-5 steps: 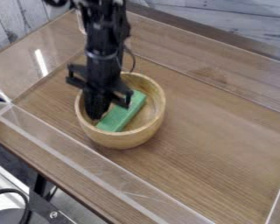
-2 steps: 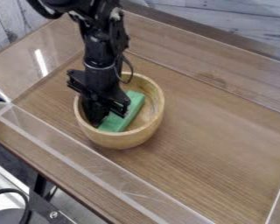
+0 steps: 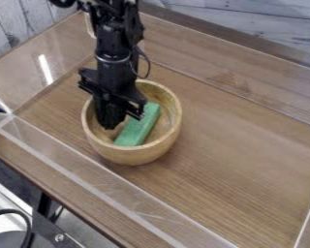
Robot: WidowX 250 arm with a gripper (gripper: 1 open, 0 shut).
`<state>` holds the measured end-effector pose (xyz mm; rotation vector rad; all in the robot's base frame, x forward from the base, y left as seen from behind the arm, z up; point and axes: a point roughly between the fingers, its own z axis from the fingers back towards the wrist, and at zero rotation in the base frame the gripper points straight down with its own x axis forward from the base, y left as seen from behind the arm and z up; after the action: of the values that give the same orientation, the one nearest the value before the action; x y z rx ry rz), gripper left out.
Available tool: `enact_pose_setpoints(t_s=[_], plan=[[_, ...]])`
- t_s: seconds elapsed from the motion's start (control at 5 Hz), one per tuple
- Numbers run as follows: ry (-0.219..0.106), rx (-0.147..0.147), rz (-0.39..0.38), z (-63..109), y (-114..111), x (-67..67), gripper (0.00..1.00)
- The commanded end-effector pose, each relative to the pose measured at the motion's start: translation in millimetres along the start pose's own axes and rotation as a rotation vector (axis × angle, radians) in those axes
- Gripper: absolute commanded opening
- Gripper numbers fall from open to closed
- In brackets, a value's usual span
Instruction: Put the green block in the brown bowl
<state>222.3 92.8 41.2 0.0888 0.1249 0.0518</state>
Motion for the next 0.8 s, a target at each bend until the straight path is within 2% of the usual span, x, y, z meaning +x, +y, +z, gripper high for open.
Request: enact_pose_setpoints(t_s=[0.0, 0.2, 0.4, 0.6], plan=[[-0.048, 0.0, -0.003, 13.9, 3.1, 11.9, 0.0], [-0.053, -0.019, -0.013, 23.8, 0.9, 12.4, 1.0], [-0.131, -0.038, -0.031, 38.0, 4.2, 16.8, 1.0], [-0.189, -0.015, -0.011, 72.1, 7.7, 18.1, 1.0]])
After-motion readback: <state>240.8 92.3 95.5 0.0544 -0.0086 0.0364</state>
